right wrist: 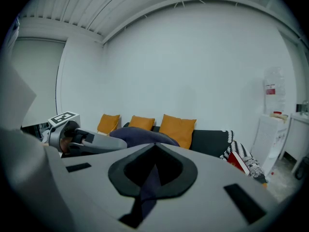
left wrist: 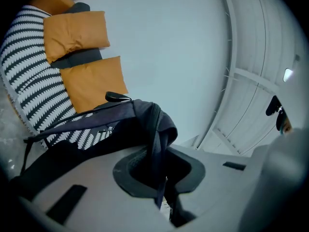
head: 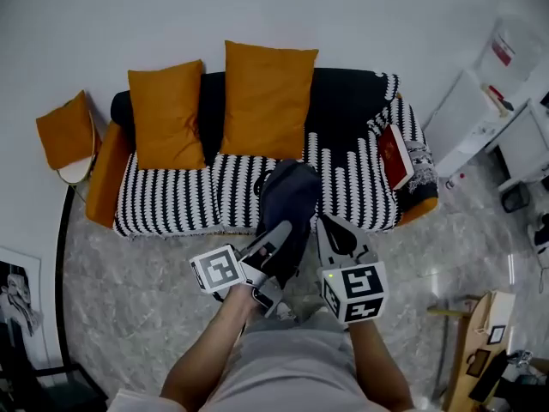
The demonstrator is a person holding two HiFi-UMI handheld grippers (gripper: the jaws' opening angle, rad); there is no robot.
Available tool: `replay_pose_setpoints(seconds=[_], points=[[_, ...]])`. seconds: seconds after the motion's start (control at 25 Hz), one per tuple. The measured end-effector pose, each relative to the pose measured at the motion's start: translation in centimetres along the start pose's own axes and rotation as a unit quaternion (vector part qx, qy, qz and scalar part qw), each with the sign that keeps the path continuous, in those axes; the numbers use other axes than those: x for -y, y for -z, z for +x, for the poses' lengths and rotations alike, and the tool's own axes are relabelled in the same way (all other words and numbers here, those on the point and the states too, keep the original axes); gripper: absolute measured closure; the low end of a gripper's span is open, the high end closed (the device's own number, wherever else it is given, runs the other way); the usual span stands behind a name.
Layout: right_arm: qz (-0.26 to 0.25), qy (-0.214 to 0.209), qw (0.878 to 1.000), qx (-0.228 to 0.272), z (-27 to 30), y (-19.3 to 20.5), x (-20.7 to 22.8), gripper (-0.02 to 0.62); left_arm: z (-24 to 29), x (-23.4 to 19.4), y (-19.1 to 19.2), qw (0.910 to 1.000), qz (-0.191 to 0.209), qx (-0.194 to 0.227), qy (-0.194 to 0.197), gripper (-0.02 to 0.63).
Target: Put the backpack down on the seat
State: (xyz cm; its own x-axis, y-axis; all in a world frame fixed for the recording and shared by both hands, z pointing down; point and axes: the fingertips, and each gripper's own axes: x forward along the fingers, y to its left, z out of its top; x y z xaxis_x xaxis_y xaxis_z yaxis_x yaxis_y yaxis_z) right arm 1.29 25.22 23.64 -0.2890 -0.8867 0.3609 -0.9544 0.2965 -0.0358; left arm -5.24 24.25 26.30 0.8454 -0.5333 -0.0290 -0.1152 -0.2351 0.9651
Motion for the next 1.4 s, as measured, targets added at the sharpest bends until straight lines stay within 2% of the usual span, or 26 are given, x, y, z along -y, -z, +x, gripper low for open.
replay_pose_setpoints(seconds=[0.12, 0.28, 0.64, 0.8, 0.92, 1.2, 1.4], points=[[0.005, 0.009, 1.000, 0.003, 1.3, -0.2, 1.2, 0.594, 1.4, -0.9, -1.4, 0.9999, 0.015, -0.007, 0.005, 0.574], [0.016, 0.013, 1.000, 0.005, 3.3, -0.1, 3.1, 0.594, 3.7, -2.0, -2.2, 0.9997, -0.017, -0.012, 0.014, 0.572], [0.033, 0.005, 0.999, -0.001, 10.6, -0.8, 8.9, 0.594, 10.9, -6.3, -5.1, 0.9982, 0.002, -0.057, 0.017, 0.574], [0.035, -0.002, 0.999, -0.014, 14.7, -1.1, 11.9, 0.594, 14.9, -8.5, -6.8, 0.9962, 0.002, -0.081, 0.032, 0.573], [0.032, -0.009, 0.999, -0.032, 17.6, -0.7, 13.6, 0.594, 17.1, -10.7, -7.6, 0.9944, -0.003, -0.100, 0.033, 0.574], [0.042, -0.027, 0.997, -0.053, 25.0, 0.7, 16.7, 0.594, 22.1, -16.5, -11.1, 0.9897, 0.019, -0.134, 0.047, 0.572], [0.054, -0.045, 0.995, -0.072, 29.0, 2.1, 18.4, 0.594, 24.8, -20.8, -12.0, 0.9842, 0.021, -0.172, 0.035, 0.572]])
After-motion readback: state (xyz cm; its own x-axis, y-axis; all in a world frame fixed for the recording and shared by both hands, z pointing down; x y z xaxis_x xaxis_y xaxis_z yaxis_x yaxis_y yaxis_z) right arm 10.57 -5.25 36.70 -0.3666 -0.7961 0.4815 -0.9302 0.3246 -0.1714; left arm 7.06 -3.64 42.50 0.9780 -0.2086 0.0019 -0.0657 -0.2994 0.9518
